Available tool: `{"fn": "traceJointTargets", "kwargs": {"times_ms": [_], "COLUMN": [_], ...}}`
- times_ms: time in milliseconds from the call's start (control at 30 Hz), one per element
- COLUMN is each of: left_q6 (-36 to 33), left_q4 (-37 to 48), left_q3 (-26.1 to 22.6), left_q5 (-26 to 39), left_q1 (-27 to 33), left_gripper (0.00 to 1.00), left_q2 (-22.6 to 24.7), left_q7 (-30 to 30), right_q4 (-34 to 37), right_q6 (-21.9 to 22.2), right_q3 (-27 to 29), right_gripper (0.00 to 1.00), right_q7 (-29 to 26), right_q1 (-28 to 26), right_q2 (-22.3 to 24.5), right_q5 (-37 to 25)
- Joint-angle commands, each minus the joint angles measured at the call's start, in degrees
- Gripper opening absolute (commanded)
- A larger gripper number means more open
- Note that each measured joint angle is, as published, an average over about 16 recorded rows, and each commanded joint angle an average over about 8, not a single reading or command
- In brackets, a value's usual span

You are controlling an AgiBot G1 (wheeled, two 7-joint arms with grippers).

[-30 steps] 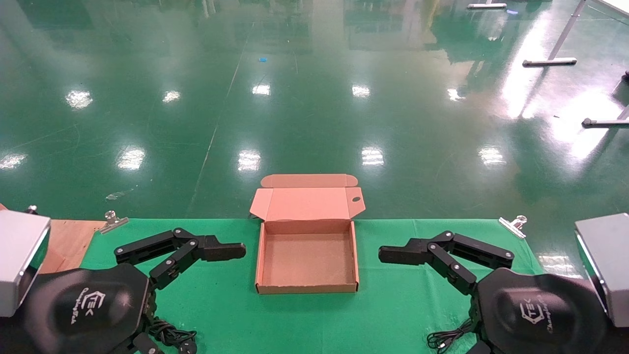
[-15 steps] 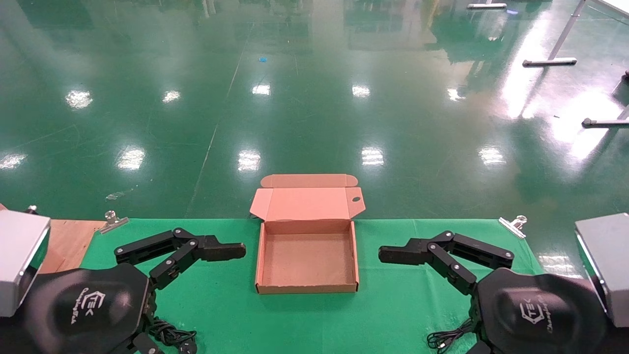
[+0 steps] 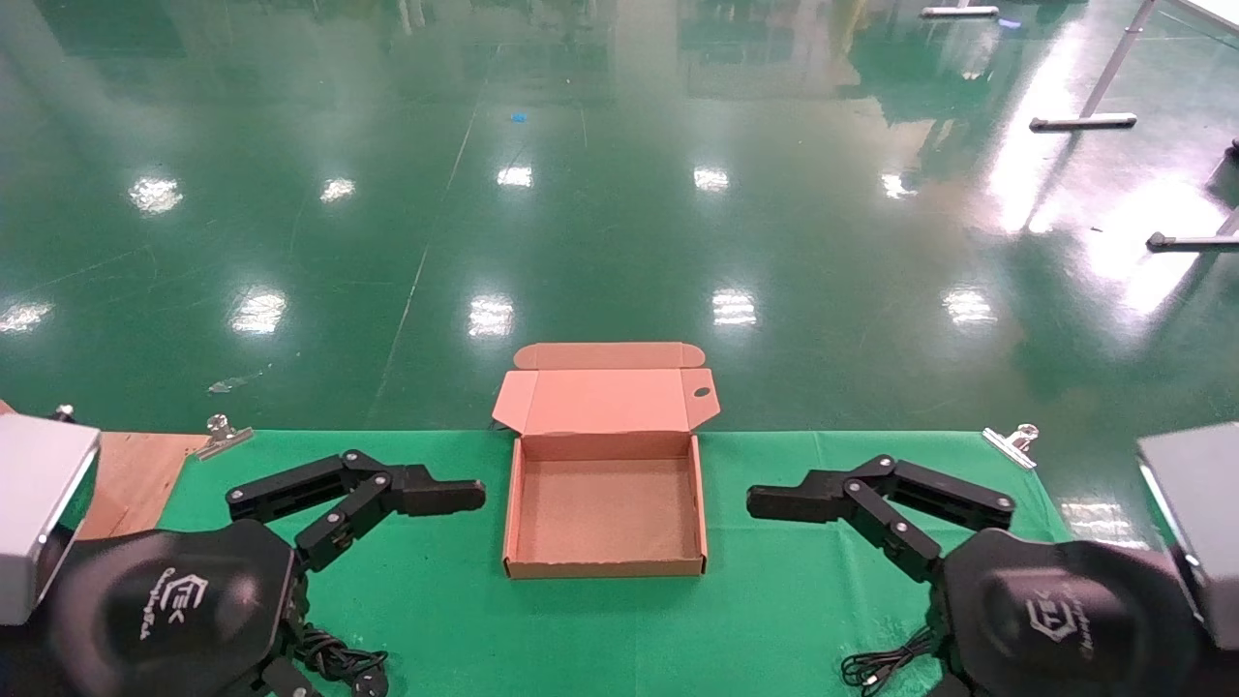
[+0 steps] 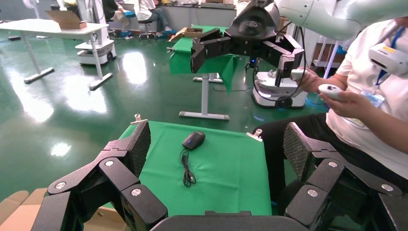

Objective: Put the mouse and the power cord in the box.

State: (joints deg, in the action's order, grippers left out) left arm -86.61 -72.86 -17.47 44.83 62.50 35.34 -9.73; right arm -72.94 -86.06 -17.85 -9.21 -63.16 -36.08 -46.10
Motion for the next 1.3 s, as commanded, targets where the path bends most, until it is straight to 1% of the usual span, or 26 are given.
{"fn": "traceJointTargets", "kwargs": {"times_ms": [33,100,200,333,467,633,767,867,967,1033,1133,1300], "left_q6": [-0.1,-1.0,-2.1,-3.1,-3.5,-3.1,-0.8,2.7,7.1,9.7,12.6,14.6], "left_q4": [-0.1,0.6,2.3,5.8,10.3,17.8,25.0,29.7,33.0,34.9,37.9,44.1], "left_q3": [-0.3,-1.4,-3.3,-6.4,-10.3,-15.7,-19.8,-22.7,-25.3,-26.6,-27.6,-27.9], "left_q5": [0.5,3.0,7.4,13.9,20.8,30.8,39.8,46.8,53.2,56.3,58.9,59.7], "left_q1": [0.0,0.9,2.7,5.0,7.8,12.6,16.8,19.4,21.3,22.0,22.7,24.0], "left_gripper": [1.0,1.0,1.0,1.0,1.0,1.0,1.0,1.0,1.0,1.0,1.0,1.0], "left_q2": [0.1,0.3,0.6,1.3,2.7,5.2,8.5,11.6,14.7,16.5,18.4,20.5], "left_q7": [0.1,0.9,2.6,5.9,10.4,18.1,25.3,30.5,34.6,36.4,38.3,41.3], "right_q4": [0.1,0.6,0.7,-0.4,-1.4,-1.2,0.3,1.9,4.7,7.5,12.6,22.1], "right_q6": [0.1,-0.5,-1.6,-2.6,-2.6,-1.1,2.0,5.5,9.0,11.1,13.6,16.8], "right_q3": [-0.2,-1.7,-4.7,-9.3,-14.3,-19.7,-22.5,-24.0,-24.9,-25.5,-26.4,-27.4], "right_gripper": [1.0,1.0,1.0,1.0,1.0,1.0,1.0,1.0,1.0,1.0,1.0,1.0], "right_q7": [0.5,1.3,2.6,4.6,6.9,9.9,12.8,15.6,18.7,20.8,23.9,28.8], "right_q1": [-0.1,-1.5,-4.8,-9.8,-14.0,-16.7,-17.2,-16.5,-15.6,-15.3,-15.3,-16.1], "right_q2": [-0.2,-1.0,-2.0,-3.2,-4.6,-6.5,-8.2,-9.4,-10.9,-12.1,-14.2,-18.1], "right_q5": [-0.6,-4.0,-11.0,-22.8,-35.5,-49.4,-57.9,-62.5,-65.3,-66.7,-68.5,-70.0]}}
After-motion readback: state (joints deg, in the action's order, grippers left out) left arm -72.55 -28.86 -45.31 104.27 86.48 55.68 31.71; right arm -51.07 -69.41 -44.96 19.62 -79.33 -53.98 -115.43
